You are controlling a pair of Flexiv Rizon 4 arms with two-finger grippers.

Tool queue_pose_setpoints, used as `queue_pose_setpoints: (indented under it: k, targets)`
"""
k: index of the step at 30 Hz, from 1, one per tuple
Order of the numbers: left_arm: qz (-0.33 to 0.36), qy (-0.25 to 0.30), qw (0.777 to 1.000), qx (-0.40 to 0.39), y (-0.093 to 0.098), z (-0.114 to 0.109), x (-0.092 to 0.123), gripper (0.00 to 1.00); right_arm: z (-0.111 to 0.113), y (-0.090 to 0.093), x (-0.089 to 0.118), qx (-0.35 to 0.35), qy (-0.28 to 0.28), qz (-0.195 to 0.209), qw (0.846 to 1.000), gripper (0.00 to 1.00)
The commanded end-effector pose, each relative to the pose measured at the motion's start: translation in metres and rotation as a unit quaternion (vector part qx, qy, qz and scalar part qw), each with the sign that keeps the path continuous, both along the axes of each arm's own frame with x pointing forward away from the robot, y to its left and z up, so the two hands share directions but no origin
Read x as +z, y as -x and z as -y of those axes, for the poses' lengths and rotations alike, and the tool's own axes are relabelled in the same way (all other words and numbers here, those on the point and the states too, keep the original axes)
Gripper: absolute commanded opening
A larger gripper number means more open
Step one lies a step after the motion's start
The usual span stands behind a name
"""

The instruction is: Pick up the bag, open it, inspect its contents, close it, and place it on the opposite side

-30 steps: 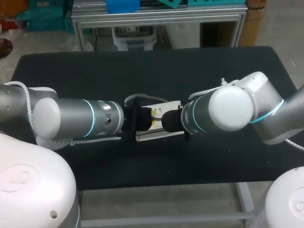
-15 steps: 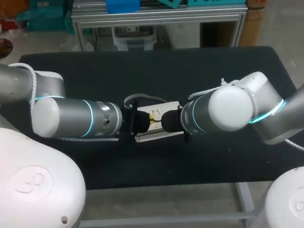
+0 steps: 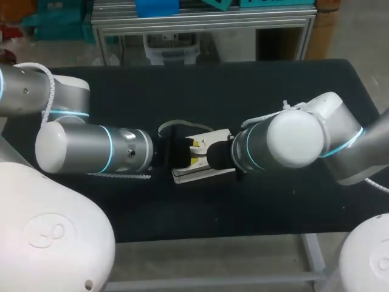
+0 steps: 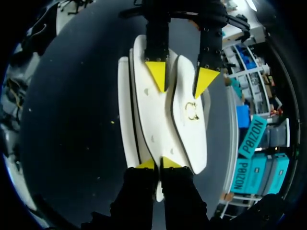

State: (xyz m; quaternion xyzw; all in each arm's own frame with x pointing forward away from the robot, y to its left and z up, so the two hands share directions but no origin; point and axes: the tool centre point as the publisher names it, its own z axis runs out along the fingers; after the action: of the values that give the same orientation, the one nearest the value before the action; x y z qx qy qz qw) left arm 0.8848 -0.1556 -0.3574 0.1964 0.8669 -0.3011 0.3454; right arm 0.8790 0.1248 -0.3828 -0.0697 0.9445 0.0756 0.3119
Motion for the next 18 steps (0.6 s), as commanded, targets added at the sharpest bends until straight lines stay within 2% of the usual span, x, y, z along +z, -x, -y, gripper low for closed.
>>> queue_pose_setpoints:
  k: [1,11,18]
  targets:
    - [-0.017,0.033,0.999,-0.03,0.0,-0.011,0.008,1.0,0.004,0.002,-0.004,-0.013,-0.034,0.163,0.986,0.0]
    - [-0.07,0.096,0.993,-0.019,-0.009,-0.032,0.044,1.0,0.004,0.003,-0.003,-0.015,-0.032,0.163,0.986,0.0]
    - [-0.101,0.112,0.989,0.001,-0.017,-0.038,0.053,1.0,0.001,0.01,0.001,-0.027,-0.019,0.17,0.985,0.0]
